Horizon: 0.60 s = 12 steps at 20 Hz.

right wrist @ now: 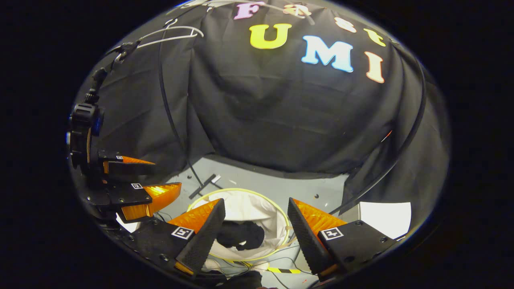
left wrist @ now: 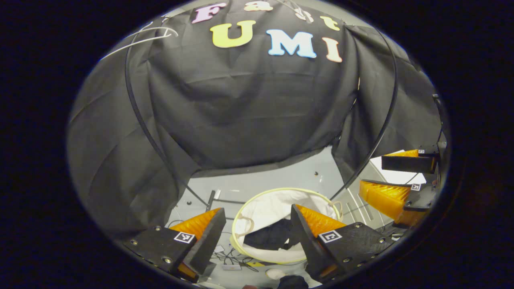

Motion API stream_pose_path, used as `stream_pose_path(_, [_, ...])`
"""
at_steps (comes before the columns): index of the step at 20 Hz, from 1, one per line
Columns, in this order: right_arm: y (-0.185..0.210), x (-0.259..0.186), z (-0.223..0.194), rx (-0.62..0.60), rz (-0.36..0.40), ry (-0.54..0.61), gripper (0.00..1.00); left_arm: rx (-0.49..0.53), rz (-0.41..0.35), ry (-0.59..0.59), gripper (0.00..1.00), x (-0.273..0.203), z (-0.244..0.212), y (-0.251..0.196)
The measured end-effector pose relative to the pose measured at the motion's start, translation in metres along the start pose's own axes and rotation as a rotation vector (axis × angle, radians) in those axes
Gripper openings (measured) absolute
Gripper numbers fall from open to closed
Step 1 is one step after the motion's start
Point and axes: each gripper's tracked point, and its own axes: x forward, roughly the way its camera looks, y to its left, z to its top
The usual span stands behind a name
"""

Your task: Grasp the clothes on the hanger with both hands and then place them into the laundry hamper below.

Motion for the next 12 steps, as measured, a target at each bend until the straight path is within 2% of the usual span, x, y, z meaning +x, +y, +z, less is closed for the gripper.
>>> stream_pose_path(3, [-0.021, -0.035, 0.027, 0.001, -0.036, -0.079, 0.97, 0.013, 0.022, -0.105, 0.95, -0.025, 0.042, -0.001])
stream_pose_path(8, [-0.066, -0.092, 0.064, -0.003, -0.094, -0.229, 0.98, 0.007, 0.047, -0.241, 0.95, -0.076, 0.101, -0.028])
stream_pose_path(12, [-0.103, -0.140, 0.084, 0.046, -0.128, -0.338, 0.98, -0.012, 0.061, -0.378, 0.95, -0.124, 0.154, -0.052])
